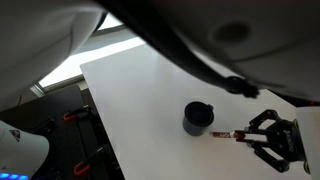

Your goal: Remove the marker from the mug

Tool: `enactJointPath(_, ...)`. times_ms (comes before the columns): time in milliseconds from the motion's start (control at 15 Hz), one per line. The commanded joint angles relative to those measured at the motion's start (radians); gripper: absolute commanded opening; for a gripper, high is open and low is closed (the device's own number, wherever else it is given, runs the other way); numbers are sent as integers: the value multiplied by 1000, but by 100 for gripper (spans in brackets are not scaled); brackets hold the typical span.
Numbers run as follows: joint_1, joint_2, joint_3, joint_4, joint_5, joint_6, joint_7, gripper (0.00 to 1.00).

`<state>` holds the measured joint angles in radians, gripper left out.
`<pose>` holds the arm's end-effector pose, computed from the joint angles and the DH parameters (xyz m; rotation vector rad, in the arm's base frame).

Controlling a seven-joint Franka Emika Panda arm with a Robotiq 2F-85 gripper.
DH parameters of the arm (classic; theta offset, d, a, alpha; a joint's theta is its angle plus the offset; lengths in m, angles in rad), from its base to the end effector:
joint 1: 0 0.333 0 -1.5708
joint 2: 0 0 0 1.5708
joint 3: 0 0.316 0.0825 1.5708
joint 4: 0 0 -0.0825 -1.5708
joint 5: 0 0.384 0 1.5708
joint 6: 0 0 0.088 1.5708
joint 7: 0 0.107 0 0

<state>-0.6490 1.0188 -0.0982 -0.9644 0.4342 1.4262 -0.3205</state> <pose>0.5766 -0.4331 0.2206 -2.4717 0.5837 0.3938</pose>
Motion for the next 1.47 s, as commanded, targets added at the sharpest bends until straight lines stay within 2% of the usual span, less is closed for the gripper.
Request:
enactJointPath(0, -25, 62, 30, 113, -32, -83, 43, 5)
enactJointPath(67, -3, 24, 6, 34, -9, -25, 6, 44)
enactJointPath(133, -3, 30, 7, 40, -11, -27, 8, 19)
enactJointPath(333, -2, 33, 7, 39, -11, -26, 8, 41)
enactJointPath(400, -2, 33, 7, 39, -11, -26, 7, 44)
enactJointPath(1400, -3, 33, 7, 39, -11, -26, 7, 44)
